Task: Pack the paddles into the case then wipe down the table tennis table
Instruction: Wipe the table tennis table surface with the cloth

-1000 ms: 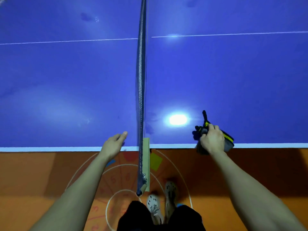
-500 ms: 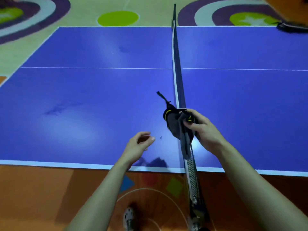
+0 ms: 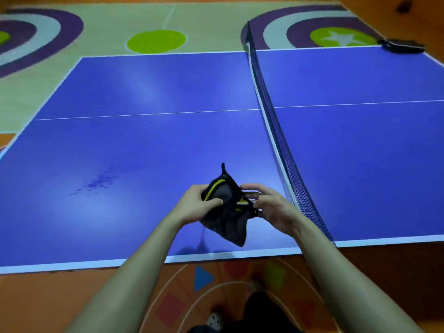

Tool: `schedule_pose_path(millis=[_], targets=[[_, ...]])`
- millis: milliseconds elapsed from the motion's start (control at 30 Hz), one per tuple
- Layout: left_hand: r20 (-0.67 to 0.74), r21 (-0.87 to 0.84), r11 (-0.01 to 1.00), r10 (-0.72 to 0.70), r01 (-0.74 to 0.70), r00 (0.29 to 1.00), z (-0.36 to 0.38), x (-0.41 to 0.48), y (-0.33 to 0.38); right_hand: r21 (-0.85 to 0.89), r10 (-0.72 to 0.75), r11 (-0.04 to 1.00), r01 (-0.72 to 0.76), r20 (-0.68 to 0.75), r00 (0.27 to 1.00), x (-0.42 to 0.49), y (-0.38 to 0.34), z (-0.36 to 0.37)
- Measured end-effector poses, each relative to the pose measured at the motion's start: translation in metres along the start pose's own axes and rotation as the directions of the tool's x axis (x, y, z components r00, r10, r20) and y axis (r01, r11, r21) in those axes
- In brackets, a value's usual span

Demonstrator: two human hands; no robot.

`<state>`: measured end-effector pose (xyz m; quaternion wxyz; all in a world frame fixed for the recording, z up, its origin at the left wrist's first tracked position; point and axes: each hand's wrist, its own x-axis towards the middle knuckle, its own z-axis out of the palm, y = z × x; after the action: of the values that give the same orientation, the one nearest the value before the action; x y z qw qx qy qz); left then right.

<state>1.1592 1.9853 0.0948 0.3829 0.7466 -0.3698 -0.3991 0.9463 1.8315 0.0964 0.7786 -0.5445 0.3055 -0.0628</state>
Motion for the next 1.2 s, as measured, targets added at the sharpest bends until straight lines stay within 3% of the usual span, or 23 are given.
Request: schedule_pose_path(millis=[33, 100, 167, 233, 300, 433, 533, 600, 700, 867, 933, 1000, 1067, 1133, 1200], targets=[[-0.006, 0.117, 0.992, 0.049, -0.048, 0.999, -0.005, 0.009, 0.001, -0.069, 0.008, 0.998, -0.009, -0.017, 1.0, 0.004, -0.004, -0.003], [0.035, 0.394, 0.906, 0.149, -0.151, 0.988, -0.013, 0.028, 0.003, -0.371, -0.035, 0.929, -0.003, -0.097, 0.995, 0.019, -0.013, -0.006], [0.139, 0.636, 0.73, 0.212, -0.251, 0.967, -0.019, 0.049, 0.009, -0.701, -0.18, 0.712, 0.052, -0.111, 0.977, 0.037, -0.023, 0.001], [0.221, 0.732, 0.61, 0.209, -0.304, 0.953, -0.026, 0.069, 0.022, -0.874, -0.301, 0.45, 0.183, 0.044, 0.953, 0.062, -0.032, 0.012], [0.255, 0.75, 0.585, 0.177, -0.31, 0.951, -0.034, 0.092, 0.033, -0.922, -0.311, 0.298, 0.246, 0.15, 0.939, 0.092, -0.037, 0.021], [0.305, 0.776, 0.527, 0.168, -0.347, 0.937, -0.052, 0.147, 0.037, -0.961, -0.344, 0.176, 0.213, 0.142, 0.928, 0.151, -0.048, -0.001], [0.285, 0.838, 0.472, 0.05, -0.274, 0.957, -0.055, 0.19, 0.02, -0.992, -0.229, 0.007, 0.127, 0.122, 0.966, 0.186, -0.053, -0.033], [0.243, 0.852, 0.473, 0.025, -0.225, 0.97, -0.052, 0.22, 0.015, -0.995, -0.182, 0.028, 0.097, 0.09, 0.979, 0.207, -0.06, -0.055], [0.192, 0.872, 0.426, 0.158, -0.242, 0.969, -0.048, 0.271, 0.033, -0.998, -0.187, 0.033, 0.057, 0.05, 0.981, 0.248, -0.088, -0.092], [0.084, 0.861, 0.419, 0.441, -0.288, 0.894, -0.059, 0.342, 0.082, -0.993, -0.461, 0.117, 0.031, -0.027, 0.887, 0.302, -0.149, -0.136], [0.094, 0.837, 0.44, 0.473, -0.327, 0.876, -0.061, 0.36, 0.082, -0.995, -0.526, 0.096, 0.011, -0.041, 0.85, 0.312, -0.152, -0.149], [0.149, 0.811, 0.467, 0.417, -0.353, 0.896, -0.058, 0.374, 0.066, -0.999, -0.44, 0.026, -0.023, -0.032, 0.897, 0.323, -0.136, -0.164], [0.182, 0.805, 0.503, 0.292, -0.313, 0.939, -0.055, 0.387, 0.038, -0.993, -0.137, -0.072, -0.098, -0.087, 0.987, 0.34, -0.114, -0.173], [0.174, 0.821, 0.519, 0.168, -0.237, 0.97, -0.057, 0.403, 0.003, -0.979, 0.064, -0.098, -0.177, -0.184, 0.981, 0.366, -0.097, -0.178], [0.126, 0.848, 0.505, 0.102, -0.161, 0.987, -0.063, 0.413, -0.026, -0.977, -0.031, -0.018, -0.212, -0.212, 0.977, 0.395, -0.085, -0.174]])
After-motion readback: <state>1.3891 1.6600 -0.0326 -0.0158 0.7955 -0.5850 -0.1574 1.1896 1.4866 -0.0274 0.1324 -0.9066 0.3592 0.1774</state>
